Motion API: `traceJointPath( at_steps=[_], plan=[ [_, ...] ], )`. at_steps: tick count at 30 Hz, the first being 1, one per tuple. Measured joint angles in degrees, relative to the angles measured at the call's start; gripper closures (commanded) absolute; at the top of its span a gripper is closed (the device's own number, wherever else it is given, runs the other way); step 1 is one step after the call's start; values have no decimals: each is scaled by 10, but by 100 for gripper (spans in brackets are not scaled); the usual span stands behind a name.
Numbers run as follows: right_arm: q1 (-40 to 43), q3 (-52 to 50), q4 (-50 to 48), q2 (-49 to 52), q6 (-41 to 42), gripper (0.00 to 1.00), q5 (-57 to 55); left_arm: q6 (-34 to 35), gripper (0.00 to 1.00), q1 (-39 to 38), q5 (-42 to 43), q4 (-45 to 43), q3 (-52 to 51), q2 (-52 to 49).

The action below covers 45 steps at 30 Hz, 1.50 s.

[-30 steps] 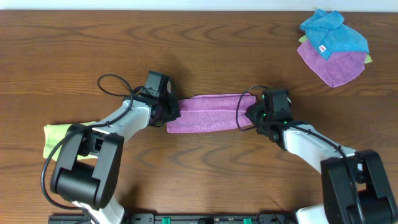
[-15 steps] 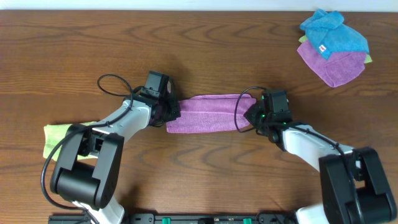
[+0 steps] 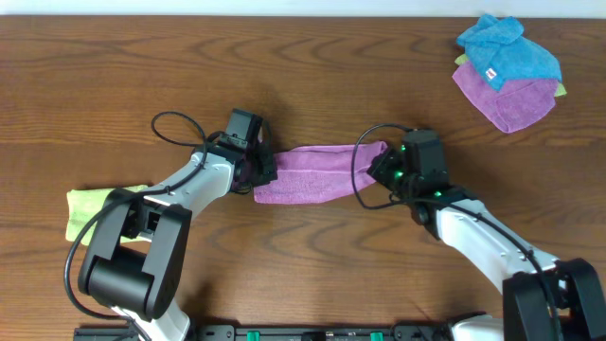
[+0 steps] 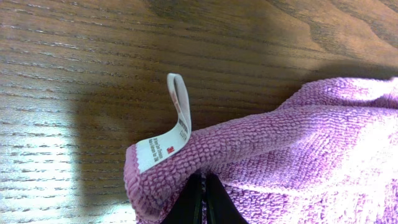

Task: Fold the cloth
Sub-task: 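Hold the left end and fold the right end toward the left gripper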

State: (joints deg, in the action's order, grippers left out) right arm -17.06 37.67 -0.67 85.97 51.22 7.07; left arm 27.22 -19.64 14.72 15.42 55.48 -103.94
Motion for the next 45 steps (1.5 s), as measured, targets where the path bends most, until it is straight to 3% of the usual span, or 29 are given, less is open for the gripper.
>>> traceJointPath(
  at_steps=[36, 45],
  plan=[
    [-113, 83, 60, -2, -68, 99, -16, 0, 94, 0, -1, 16, 4, 1],
    [-132, 83, 53, -2, -68, 99, -28, 0, 94, 0, -11, 43, 4, 68]
  ],
)
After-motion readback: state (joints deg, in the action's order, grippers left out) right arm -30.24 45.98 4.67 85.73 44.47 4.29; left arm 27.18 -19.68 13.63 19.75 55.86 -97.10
